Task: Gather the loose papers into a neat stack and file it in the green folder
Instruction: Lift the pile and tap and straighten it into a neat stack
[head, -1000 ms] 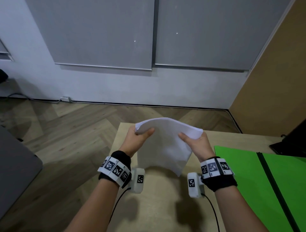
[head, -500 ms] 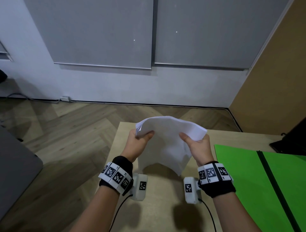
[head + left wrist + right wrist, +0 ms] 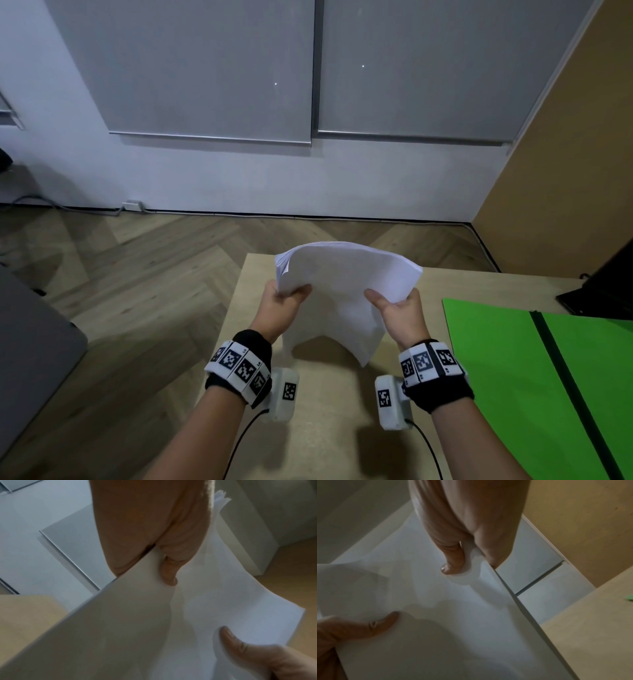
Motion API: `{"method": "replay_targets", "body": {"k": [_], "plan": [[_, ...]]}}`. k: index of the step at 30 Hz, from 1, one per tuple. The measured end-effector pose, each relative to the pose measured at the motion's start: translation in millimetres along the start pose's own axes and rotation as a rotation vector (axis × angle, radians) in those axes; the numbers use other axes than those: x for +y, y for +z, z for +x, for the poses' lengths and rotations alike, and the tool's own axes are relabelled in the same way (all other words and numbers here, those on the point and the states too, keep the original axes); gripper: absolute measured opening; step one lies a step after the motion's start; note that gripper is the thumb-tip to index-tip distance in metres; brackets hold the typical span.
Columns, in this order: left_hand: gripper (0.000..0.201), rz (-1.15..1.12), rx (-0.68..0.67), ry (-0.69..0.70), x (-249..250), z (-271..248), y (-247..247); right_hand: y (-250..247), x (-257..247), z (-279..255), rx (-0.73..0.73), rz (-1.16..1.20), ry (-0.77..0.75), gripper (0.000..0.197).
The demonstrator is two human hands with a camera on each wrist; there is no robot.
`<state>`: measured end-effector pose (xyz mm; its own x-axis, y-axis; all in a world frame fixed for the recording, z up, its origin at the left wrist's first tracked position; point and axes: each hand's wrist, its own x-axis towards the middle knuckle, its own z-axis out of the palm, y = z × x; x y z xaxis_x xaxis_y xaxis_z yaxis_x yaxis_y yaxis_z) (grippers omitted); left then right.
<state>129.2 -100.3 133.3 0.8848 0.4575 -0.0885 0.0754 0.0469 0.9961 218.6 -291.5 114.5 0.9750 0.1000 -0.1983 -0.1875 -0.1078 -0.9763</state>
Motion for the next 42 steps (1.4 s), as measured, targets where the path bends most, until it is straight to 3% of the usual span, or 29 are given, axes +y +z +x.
{"method": "replay_targets", "body": {"k": [2, 5, 9, 11, 15, 16, 21, 28, 31, 33, 36, 38, 42], "plan": [[0.016, 0.019, -0.015, -0.044, -4.0, 0.3, -3.2, 0.3, 0.5, -4.1, -0.039, -0.035, -0.013, 0.046], [0.056, 0.021, -0.022, -0.112, -8.6, 3.2, -12.8, 0.1, -3.0, -9.8, -0.122, -0.076, -0.06, 0.018], [0.032, -0.098, -0.11, 0.035, 17.7, -0.7, -21.7, -5.8, -10.8, -11.8, -0.162, 0.012, -0.098, 0.014], [0.032, -0.119, -0.124, 0.093, 29.9, -4.8, -20.0, -7.5, -16.8, -12.6, -0.175, 0.064, -0.123, 0.013], [0.041, -0.109, -0.016, 0.158, 34.4, -5.4, -6.0, -2.3, -24.7, -9.4, -0.115, 0.127, -0.137, 0.074], [0.041, -0.1, -0.005, 0.174, 34.1, -5.4, -3.3, -1.2, -26.7, -8.5, -0.1, 0.145, -0.145, 0.076], [0.038, -0.1, 0.002, 0.163, 33.7, -4.8, 0.2, 0.9, -38.5, -12.3, -0.012, 0.2, -0.19, 0.042], [0.025, -0.044, -0.068, 0.116, 12.1, 4.6, -7.6, -0.8, -33.8, -7.6, -0.048, 0.054, -0.221, 0.011], [0.023, -0.009, -0.091, 0.012, -2.0, 1.1, -7.0, 0.6, -11.9, -0.8, -0.049, -0.022, -0.109, 0.041], [0.022, 0.042, -0.04, -0.04, -16.3, 0.7, -7.3, 2.0, -4.2, -1.5, -0.037, -0.055, -0.052, 0.047], [0.004, 0.073, 0.003, -0.047, -21.2, 2.0, -6.0, -0.6, -8.5, -3.9, -0.033, -0.08, -0.062, 0.025], [0.006, 0.042, 0.026, -0.068, -16.4, 3.0, -7.3, -4.8, -17.0, -9.3, -0.082, -0.078, -0.107, 0.002], [0.013, -0.071, -0.06, -0.179, -15.2, 1.5, -7.4, -24.3, -11.7, -18.7, -0.178, -0.062, -0.039, 0.008]]}}
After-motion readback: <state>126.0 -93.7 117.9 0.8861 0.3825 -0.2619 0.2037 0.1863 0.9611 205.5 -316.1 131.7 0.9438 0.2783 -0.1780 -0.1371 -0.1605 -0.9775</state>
